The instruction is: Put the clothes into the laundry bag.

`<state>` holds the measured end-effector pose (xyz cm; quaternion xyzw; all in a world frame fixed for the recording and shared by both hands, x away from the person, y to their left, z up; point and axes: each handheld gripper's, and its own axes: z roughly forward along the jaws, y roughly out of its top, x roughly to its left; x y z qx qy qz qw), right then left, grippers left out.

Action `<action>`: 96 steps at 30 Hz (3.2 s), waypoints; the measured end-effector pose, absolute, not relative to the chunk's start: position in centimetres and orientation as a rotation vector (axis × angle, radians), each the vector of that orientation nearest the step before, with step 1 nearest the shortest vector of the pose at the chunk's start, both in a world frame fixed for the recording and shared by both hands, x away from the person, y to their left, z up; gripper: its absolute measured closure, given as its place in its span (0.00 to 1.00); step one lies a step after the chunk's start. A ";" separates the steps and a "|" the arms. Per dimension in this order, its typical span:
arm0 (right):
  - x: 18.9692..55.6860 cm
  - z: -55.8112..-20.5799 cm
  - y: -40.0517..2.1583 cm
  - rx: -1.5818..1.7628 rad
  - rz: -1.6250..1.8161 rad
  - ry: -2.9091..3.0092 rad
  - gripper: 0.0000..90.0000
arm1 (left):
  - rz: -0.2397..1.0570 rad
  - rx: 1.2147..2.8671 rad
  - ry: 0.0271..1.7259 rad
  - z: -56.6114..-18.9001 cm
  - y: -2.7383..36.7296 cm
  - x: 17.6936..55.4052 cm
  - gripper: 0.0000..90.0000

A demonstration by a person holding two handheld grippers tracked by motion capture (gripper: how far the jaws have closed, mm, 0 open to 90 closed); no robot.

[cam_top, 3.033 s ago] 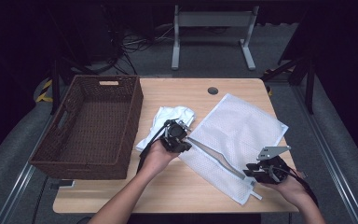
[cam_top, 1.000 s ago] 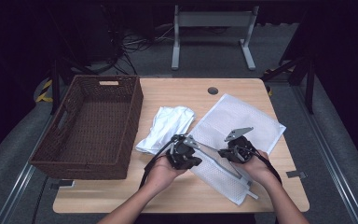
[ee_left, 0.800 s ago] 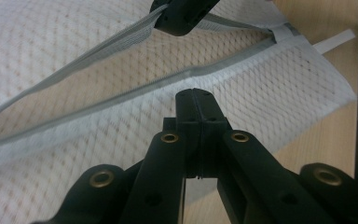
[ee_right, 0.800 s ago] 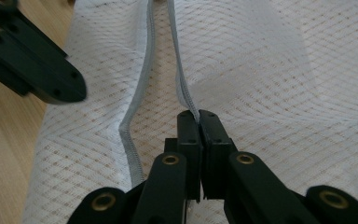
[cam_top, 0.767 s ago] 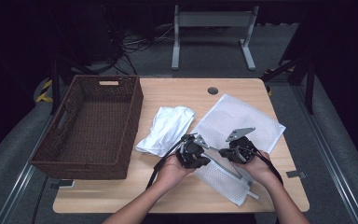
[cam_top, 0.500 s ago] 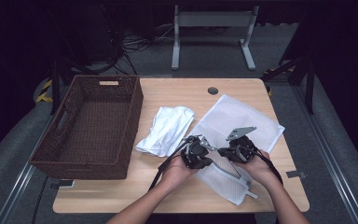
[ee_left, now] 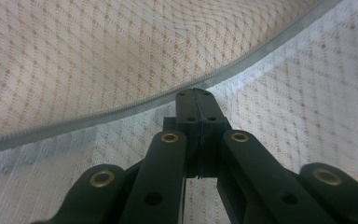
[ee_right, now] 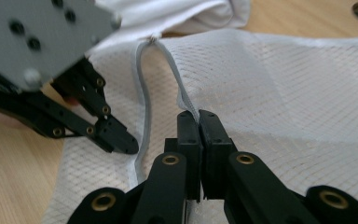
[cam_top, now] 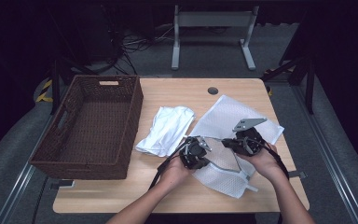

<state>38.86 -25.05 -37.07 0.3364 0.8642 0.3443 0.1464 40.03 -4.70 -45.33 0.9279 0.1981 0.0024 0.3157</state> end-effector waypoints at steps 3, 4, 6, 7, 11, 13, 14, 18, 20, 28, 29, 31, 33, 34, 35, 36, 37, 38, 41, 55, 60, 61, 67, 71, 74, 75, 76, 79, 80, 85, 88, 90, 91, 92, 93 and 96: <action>39.0 -35.8 -25.3 0.973 1.012 2.453 0.98 | 0.014 2.448 0.517 -45.3 -4.7 40.0 1.00; 39.0 -35.3 -25.4 0.973 1.016 2.445 0.98 | 0.014 2.449 0.518 -45.3 -4.7 40.0 1.00; 39.1 -34.6 -25.5 0.965 1.026 2.426 0.98 | 0.011 2.451 0.518 -45.3 -4.7 40.0 1.00; 39.1 -34.3 -25.6 0.966 1.029 2.422 0.98 | 0.009 2.454 0.516 -45.3 -4.7 40.0 1.00; 39.3 -32.6 -25.8 0.952 1.026 2.402 0.98 | 0.011 2.458 0.507 -45.2 -4.6 40.2 1.00; 39.4 -32.0 -25.9 0.948 1.032 2.391 0.98 | 0.002 2.463 0.507 -45.2 -4.6 40.3 1.00; 39.4 -31.7 -26.0 0.951 1.034 2.387 0.98 | 0.009 2.475 0.511 -45.1 -4.5 40.4 1.00; 39.5 -31.3 -26.3 0.961 1.034 2.378 0.98 | 0.036 2.497 0.515 -44.9 -4.4 41.1 1.00; 39.5 -31.3 -26.5 0.968 1.032 2.373 0.98 | 0.036 2.504 0.534 -44.8 -4.3 41.6 1.00; 39.7 -31.5 -27.5 1.023 1.067 2.364 0.98 | 0.037 2.488 0.586 -44.8 -3.7 43.3 1.00; 39.7 -31.6 -27.5 1.026 1.069 2.364 0.98 | 0.042 2.491 0.585 -44.8 -3.8 43.4 1.00; 39.9 -31.7 -27.5 1.040 1.071 2.362 0.98 | 0.039 2.492 0.579 -44.7 -3.7 43.4 1.00; 40.1 -32.0 -27.6 1.045 1.069 2.356 0.98 | 0.031 2.481 0.578 -44.5 -3.5 43.4 1.00; 40.2 -32.2 -27.6 1.054 1.073 2.351 0.98 | 0.026 2.474 0.576 -44.3 -3.3 43.3 1.00; 40.3 -32.4 -27.6 1.058 1.077 2.351 0.98 | 0.026 2.470 0.572 -44.1 -3.2 43.2 1.00; 40.4 -32.5 -27.6 1.066 1.076 2.351 0.98 | 0.029 2.462 0.573 -43.7 -3.0 43.0 0.99; 40.6 -32.8 -27.6 1.074 1.066 2.359 0.98 | 0.025 2.451 0.570 -43.3 -2.7 42.8 0.97; 40.7 -33.0 -27.5 1.077 1.052 2.364 0.98 | 0.023 2.442 0.569 -43.0 -2.4 42.7 0.96; 40.9 -33.5 -27.5 1.084 1.052 2.367 0.98 | 0.037 2.411 0.575 -41.5 -1.2 42.2 0.93; 40.9 -34.1 -27.8 1.090 1.048 2.376 0.98 | 0.275 2.291 0.865 -37.0 5.7 44.8 0.42; 40.9 -34.2 -27.7 1.080 1.044 2.385 0.98 | 0.277 2.265 0.981 -36.9 6.6 46.7 0.20; 41.0 -34.2 -27.6 1.081 1.043 2.387 0.98 | 0.263 2.262 0.999 -37.1 6.7 47.1 0.18; 41.0 -34.4 -27.3 1.071 1.028 2.404 0.98 | 0.229 2.328 1.078 -39.0 6.0 48.7 0.06; 41.0 -34.5 -27.3 1.067 1.024 2.409 0.98 | 0.224 2.365 1.119 -40.4 5.7 49.3 0.03; 41.0 -34.6 -27.2 1.064 1.020 2.413 0.98 | 0.202 2.389 1.148 -41.6 5.7 49.6 0.02; 41.0 -34.6 -27.2 1.063 1.020 2.414 0.98 | 0.196 2.400 1.150 -41.9 5.7 49.6 0.02; 41.0 -34.6 -27.2 1.063 1.020 2.413 0.98 | 0.184 2.423 1.160 -42.6 5.6 49.7 0.01; 41.1 -34.7 -27.1 1.062 1.016 2.419 0.98 | 0.190 2.464 1.168 -43.5 5.3 49.7 0.01; 41.1 -34.7 -27.1 1.066 1.012 2.421 0.98 | 0.186 2.480 1.164 -43.7 5.3 49.8 0.00; 41.1 -34.8 -27.0 1.059 1.008 2.424 0.98 | 0.173 2.517 1.166 -44.5 5.0 49.9 0.02; 41.0 -34.8 -27.0 1.055 1.007 2.425 0.98 | 0.193 2.525 1.165 -44.8 5.0 49.7 0.06; 41.1 -34.8 -27.0 1.054 1.006 2.425 0.98 | 0.191 2.529 1.163 -44.8 5.0 49.7 0.07; 41.1 -34.8 -27.0 1.053 1.006 2.426 0.98 | 0.186 2.527 1.152 -44.8 5.1 49.7 0.09; 41.1 -34.8 -27.0 1.053 1.006 2.426 0.98 | 0.184 2.519 1.152 -44.7 5.1 49.6 0.11; 41.1 -34.8 -27.0 1.051 1.005 2.427 0.98 | 0.188 2.518 1.144 -44.6 5.2 49.5 0.14; 41.1 -34.8 -27.0 1.051 1.005 2.426 0.98 | 0.201 2.523 1.111 -44.3 5.3 49.3 0.30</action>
